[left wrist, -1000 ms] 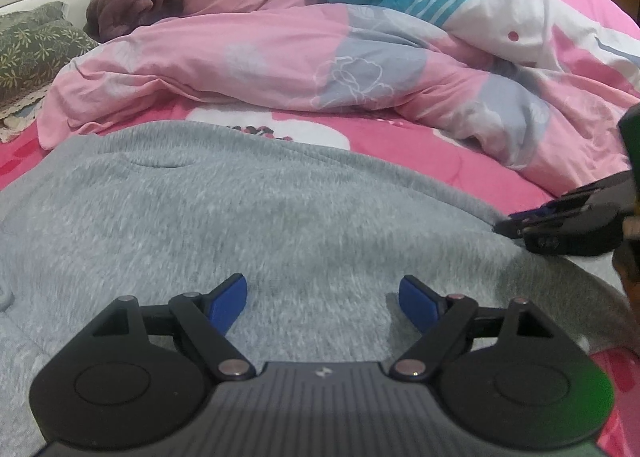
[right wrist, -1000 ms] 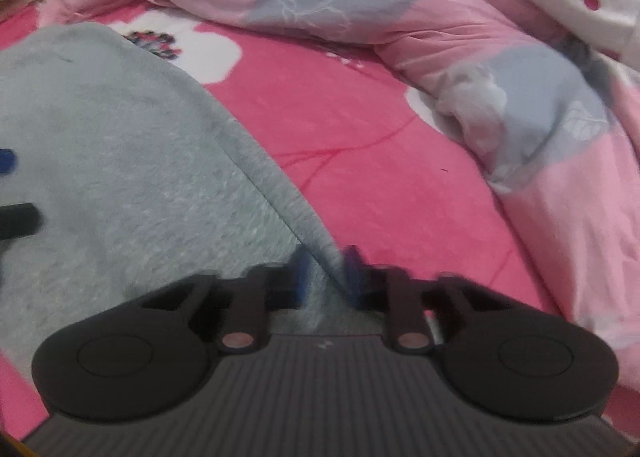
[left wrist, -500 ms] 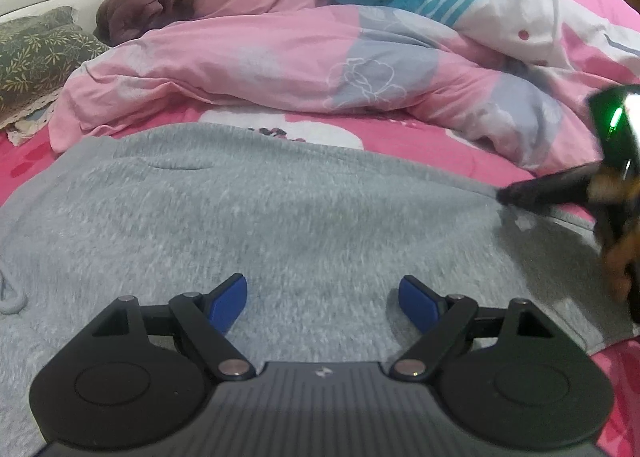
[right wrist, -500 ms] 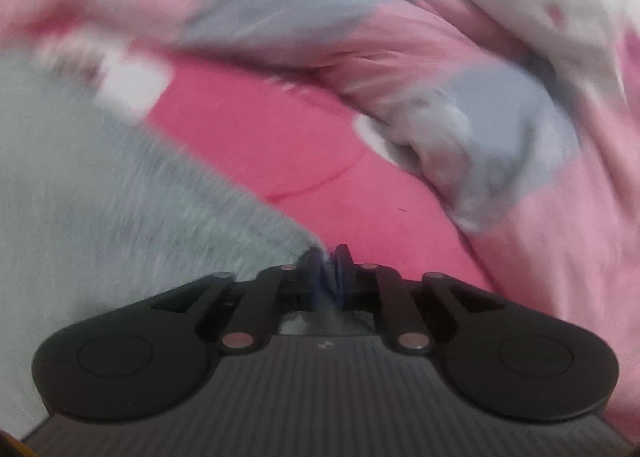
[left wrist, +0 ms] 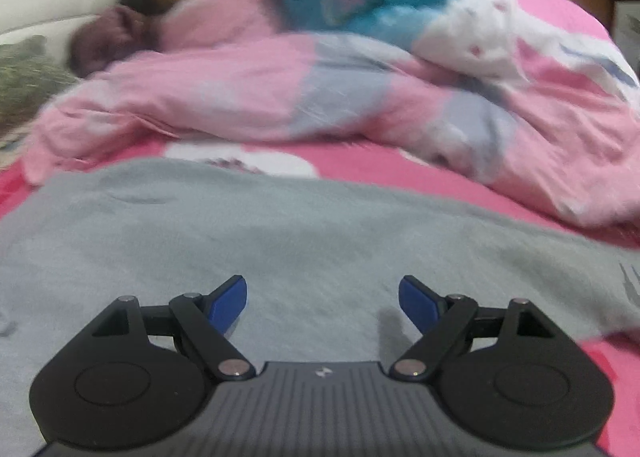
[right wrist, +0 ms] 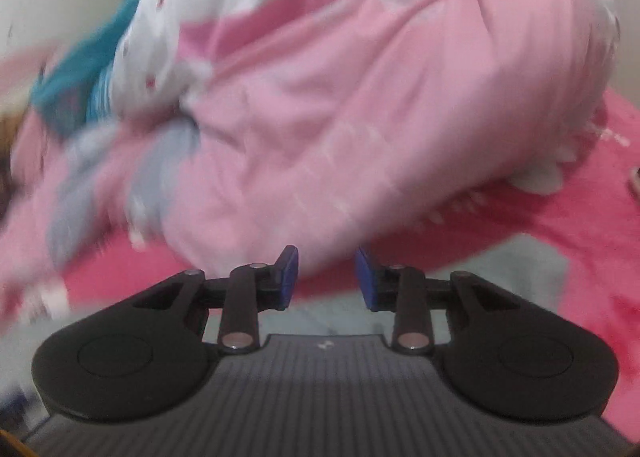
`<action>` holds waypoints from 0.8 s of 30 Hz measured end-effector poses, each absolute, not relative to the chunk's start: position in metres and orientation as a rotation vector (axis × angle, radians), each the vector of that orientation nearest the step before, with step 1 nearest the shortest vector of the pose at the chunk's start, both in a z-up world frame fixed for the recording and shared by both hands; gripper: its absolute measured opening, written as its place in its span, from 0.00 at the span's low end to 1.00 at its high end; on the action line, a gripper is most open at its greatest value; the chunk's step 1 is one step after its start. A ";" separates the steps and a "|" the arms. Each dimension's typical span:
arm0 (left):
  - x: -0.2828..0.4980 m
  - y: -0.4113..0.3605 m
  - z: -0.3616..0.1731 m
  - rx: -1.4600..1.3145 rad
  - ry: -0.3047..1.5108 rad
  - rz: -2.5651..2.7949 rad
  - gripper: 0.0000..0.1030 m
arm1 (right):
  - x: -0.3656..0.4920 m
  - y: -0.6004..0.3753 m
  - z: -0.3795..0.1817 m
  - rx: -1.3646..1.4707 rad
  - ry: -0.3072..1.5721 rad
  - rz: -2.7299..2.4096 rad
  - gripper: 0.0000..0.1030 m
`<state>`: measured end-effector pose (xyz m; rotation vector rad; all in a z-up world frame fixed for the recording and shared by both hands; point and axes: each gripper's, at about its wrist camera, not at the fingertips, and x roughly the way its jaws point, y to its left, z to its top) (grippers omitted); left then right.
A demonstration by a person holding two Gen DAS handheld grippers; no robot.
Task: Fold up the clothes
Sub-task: 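Grasp the sweatpants leg edge with the right tool and lift it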
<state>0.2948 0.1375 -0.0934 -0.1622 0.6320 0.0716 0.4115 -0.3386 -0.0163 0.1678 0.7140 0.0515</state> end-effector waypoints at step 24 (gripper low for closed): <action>0.298 0.133 -0.108 -0.159 0.666 0.046 0.87 | 0.415 -0.572 -0.111 0.878 0.650 -0.154 0.59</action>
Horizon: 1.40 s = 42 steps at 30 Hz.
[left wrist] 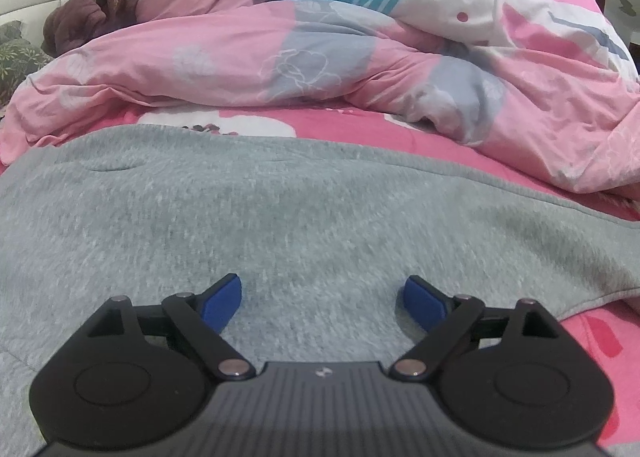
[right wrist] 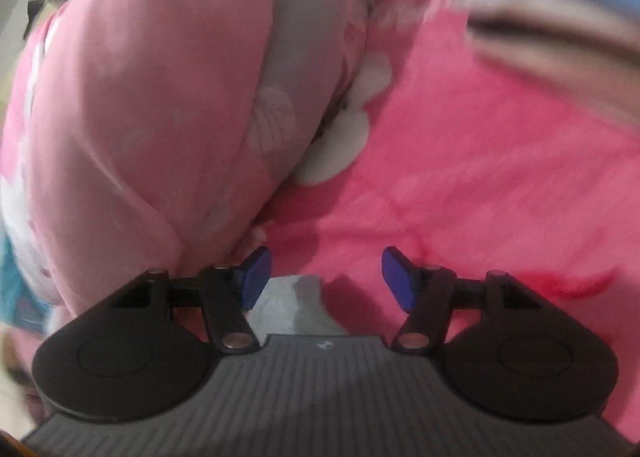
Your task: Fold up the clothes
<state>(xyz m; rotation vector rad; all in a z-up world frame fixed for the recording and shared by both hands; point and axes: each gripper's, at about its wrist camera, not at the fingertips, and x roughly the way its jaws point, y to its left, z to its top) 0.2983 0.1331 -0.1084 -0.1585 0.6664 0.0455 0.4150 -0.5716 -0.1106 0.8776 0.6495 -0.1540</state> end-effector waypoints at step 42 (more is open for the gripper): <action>0.298 0.131 -0.108 -0.158 0.660 0.043 0.88 | 0.406 -0.434 -0.100 -0.072 0.593 -0.062 0.08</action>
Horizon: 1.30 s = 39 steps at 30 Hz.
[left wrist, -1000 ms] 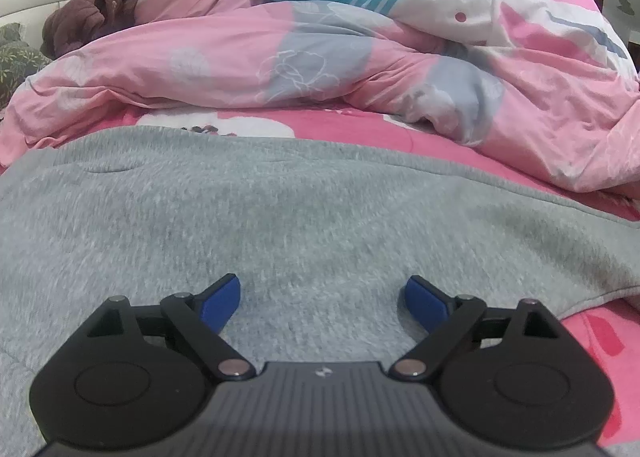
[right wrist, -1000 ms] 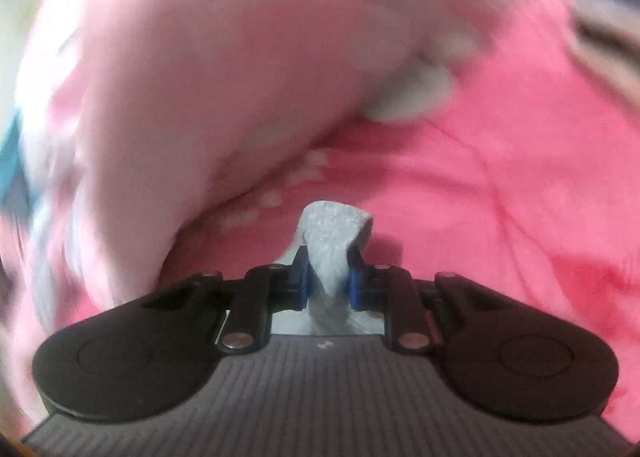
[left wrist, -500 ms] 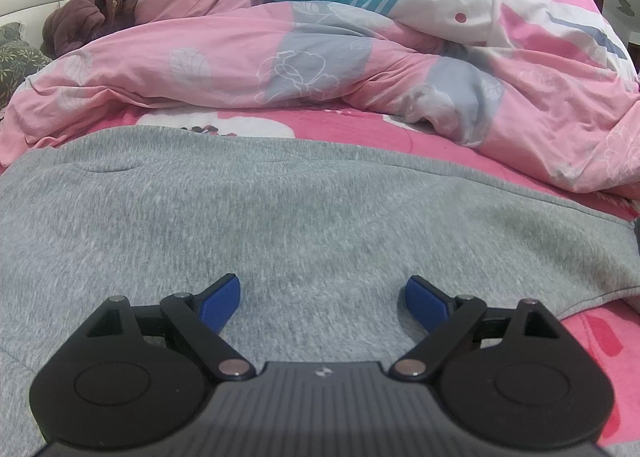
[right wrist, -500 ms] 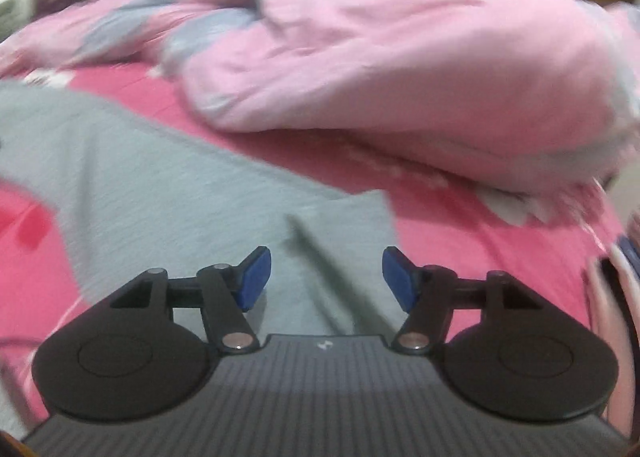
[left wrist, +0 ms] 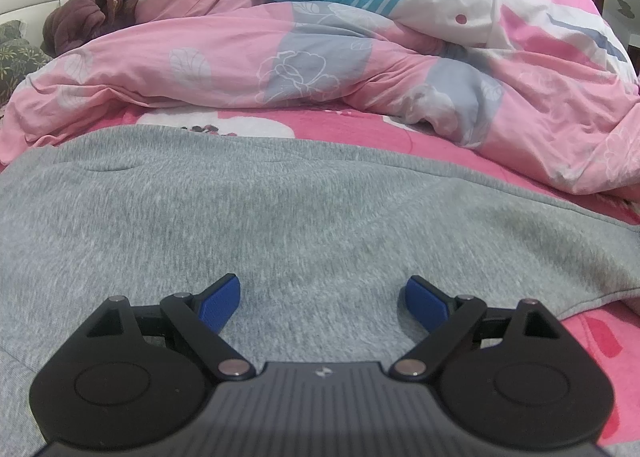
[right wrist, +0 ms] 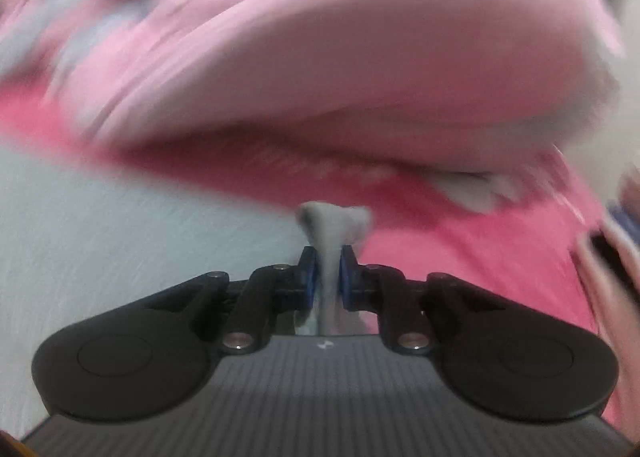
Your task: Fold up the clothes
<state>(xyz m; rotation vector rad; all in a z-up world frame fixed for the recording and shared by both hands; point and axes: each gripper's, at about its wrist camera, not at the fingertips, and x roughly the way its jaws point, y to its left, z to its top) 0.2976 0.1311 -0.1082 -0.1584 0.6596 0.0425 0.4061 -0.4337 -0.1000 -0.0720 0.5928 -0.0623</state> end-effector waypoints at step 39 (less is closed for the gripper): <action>0.299 0.136 -0.108 -0.182 0.663 0.033 0.88 | 0.269 -0.521 -0.123 0.984 0.805 -0.312 0.26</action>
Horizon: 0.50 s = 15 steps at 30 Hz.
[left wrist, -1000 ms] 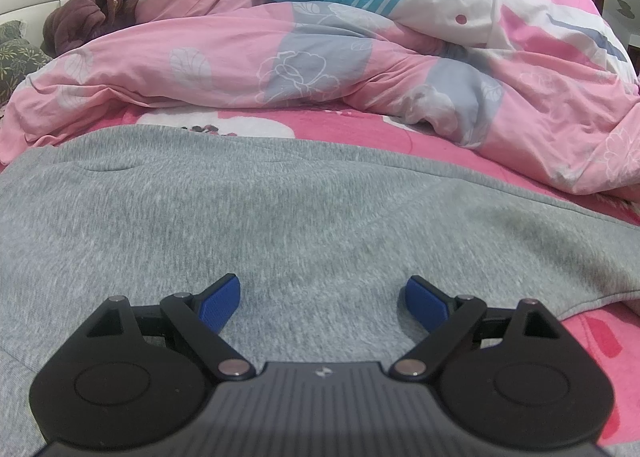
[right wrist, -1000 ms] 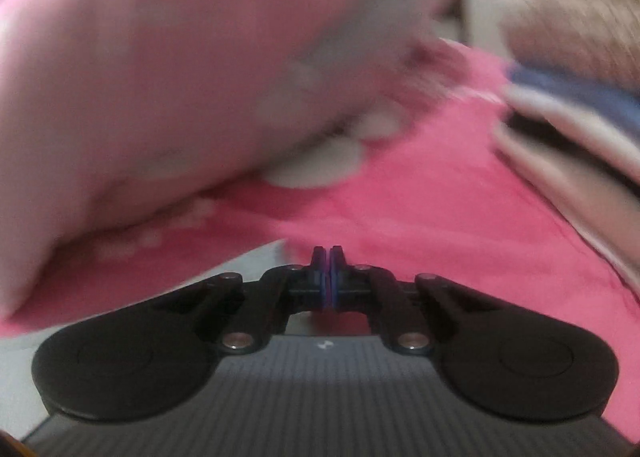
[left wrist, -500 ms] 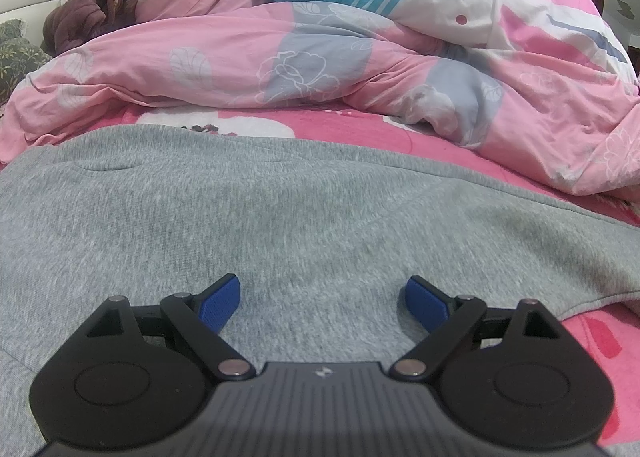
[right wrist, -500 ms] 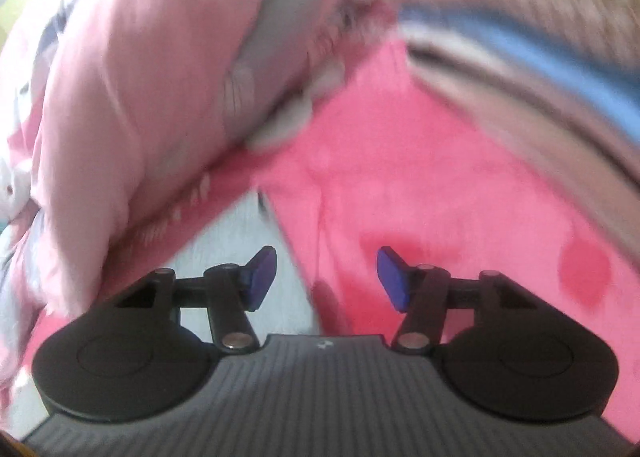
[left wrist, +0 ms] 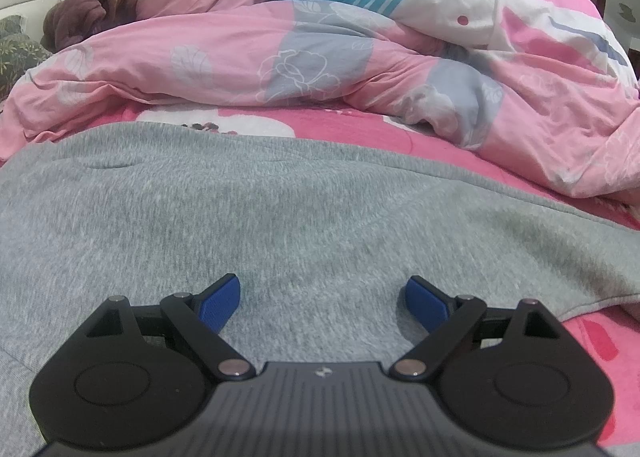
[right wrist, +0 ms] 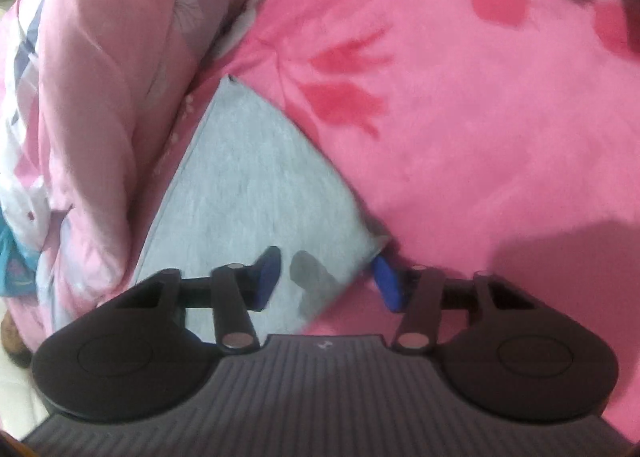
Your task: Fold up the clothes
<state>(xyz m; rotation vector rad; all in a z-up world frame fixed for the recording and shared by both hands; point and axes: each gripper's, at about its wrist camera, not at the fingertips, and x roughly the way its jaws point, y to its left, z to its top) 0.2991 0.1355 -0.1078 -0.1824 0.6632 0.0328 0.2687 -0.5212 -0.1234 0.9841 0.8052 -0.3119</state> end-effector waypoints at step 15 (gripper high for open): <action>0.297 0.145 -0.100 -0.202 0.676 -0.021 0.83 | 0.292 -0.526 -0.122 0.767 0.764 -0.411 0.07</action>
